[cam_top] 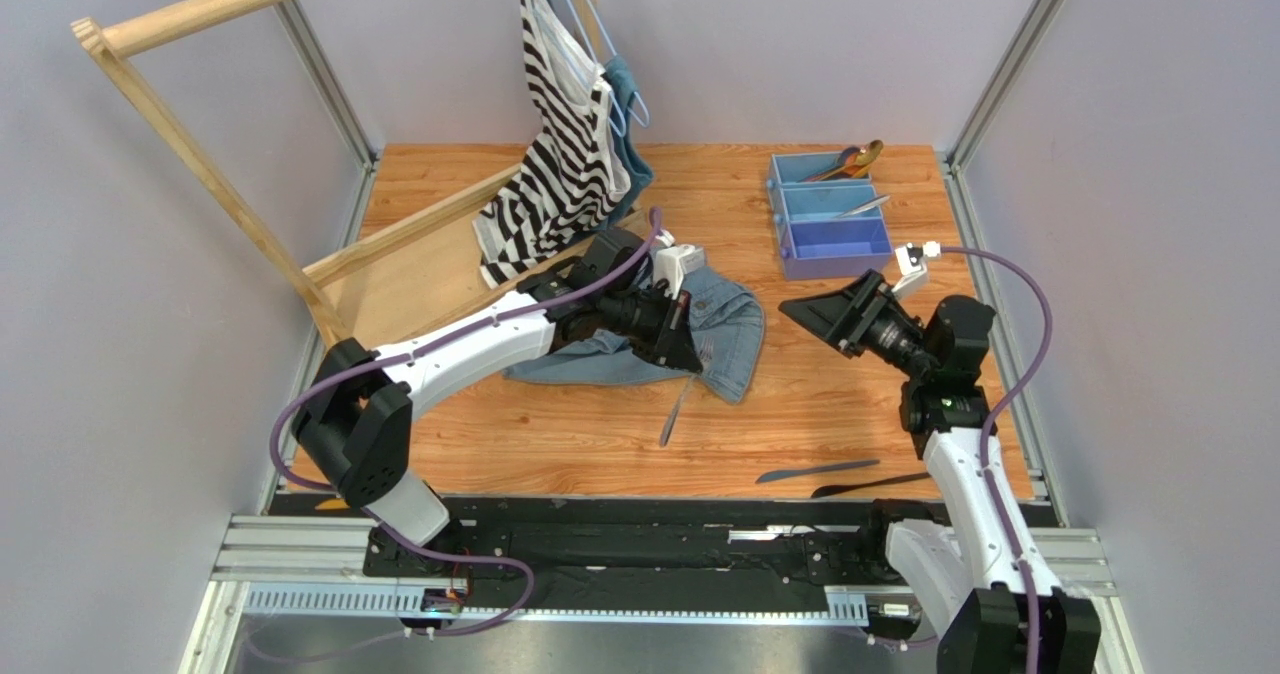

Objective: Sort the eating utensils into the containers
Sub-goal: Pick up the fork at the center of the board.

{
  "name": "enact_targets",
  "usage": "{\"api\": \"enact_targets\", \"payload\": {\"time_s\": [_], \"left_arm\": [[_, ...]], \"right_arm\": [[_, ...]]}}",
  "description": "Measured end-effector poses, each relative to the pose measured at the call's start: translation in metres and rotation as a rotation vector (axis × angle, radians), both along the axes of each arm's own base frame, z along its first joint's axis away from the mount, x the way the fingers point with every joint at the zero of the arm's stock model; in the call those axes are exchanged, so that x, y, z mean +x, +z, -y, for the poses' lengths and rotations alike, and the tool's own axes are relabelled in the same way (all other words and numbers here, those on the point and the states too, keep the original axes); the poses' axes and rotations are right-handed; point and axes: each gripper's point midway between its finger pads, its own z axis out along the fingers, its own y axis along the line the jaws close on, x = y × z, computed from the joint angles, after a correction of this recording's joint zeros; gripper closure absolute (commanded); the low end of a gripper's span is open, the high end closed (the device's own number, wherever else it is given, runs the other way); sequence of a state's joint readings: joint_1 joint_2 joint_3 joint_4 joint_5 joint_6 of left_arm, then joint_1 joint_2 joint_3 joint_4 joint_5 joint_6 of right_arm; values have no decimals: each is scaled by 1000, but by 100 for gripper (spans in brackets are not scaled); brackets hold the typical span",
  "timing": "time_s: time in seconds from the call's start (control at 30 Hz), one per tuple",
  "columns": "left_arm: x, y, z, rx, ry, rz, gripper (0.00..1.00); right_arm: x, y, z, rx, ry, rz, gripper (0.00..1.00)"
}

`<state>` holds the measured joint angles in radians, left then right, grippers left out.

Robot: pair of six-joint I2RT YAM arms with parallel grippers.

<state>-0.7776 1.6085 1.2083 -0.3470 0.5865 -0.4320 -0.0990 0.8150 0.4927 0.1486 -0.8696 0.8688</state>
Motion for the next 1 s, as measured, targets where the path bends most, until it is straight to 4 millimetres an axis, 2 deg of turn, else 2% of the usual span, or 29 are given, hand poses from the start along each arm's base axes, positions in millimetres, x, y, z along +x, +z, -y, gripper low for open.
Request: {"api": "enact_targets", "payload": {"time_s": [0.2,0.43,0.5,0.53,0.63,0.8,0.9,0.93,1.0], "left_arm": [[-11,27,-5,-164,-75,19,100],[-15,47,-3,-249,-124,54,100],[-16,51,-2,-265,-130,56,100],[-16,53,-1,-273,-133,54,100],[-16,57,0,-287,-134,59,100],[-16,59,2,-297,-130,53,100],[-16,59,2,-297,-128,50,100],[-16,59,2,-297,-127,49,100],[-16,59,2,-296,-127,48,100]], "right_arm": [[-1,-3,-40,38,127,-16,31],[-8,-15,-80,78,262,-77,36],[-9,-13,-85,94,278,-72,41],[-10,-13,-87,102,283,-69,50],[-12,-10,-90,127,299,-63,52],[-19,-6,-97,159,324,-55,61],[-22,-4,-100,172,340,-52,77],[-23,-3,-101,177,344,-52,88],[-24,-2,-102,189,348,-58,96]]}}
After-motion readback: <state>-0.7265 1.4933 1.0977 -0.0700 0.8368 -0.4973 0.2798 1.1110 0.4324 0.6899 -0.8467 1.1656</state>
